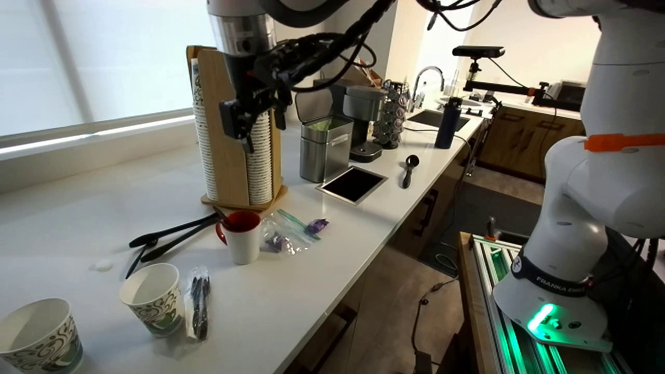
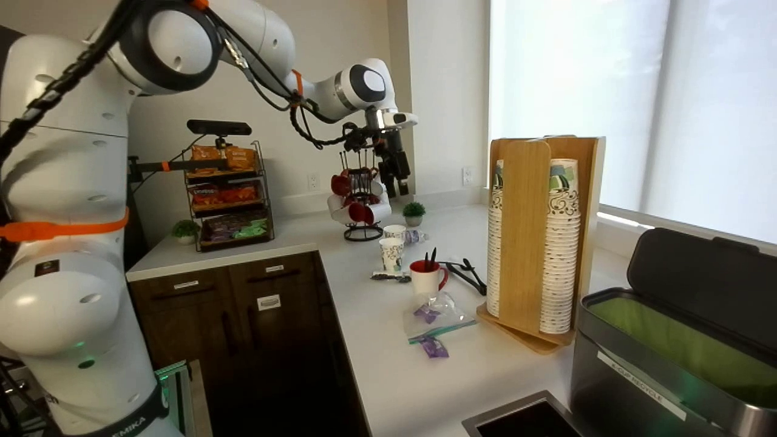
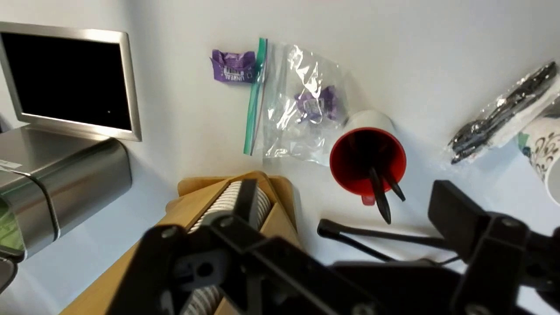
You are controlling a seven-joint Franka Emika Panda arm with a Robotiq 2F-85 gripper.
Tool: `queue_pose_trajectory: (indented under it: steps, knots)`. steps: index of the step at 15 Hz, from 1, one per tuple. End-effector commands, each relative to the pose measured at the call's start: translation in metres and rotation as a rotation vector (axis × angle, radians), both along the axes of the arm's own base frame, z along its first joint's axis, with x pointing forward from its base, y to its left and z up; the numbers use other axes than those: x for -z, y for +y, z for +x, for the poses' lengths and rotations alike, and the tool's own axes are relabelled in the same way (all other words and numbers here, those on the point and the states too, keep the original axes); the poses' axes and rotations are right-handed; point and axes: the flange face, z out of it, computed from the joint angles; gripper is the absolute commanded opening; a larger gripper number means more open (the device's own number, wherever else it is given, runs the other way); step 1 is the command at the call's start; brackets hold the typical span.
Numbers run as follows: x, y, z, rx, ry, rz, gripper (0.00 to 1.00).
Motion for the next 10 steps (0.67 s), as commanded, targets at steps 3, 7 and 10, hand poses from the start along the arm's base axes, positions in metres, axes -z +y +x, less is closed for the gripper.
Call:
queue_pose_trajectory:
  steps: [3,7,10]
  knots:
    - [0.02,0.017,0.015,0.018,0.117,-0.042,1.0]
    - [0.028,0.019,0.028,0.043,0.145,-0.054,1.0]
    - [0.054,0.023,0.046,0.044,0.21,-0.096,1.0]
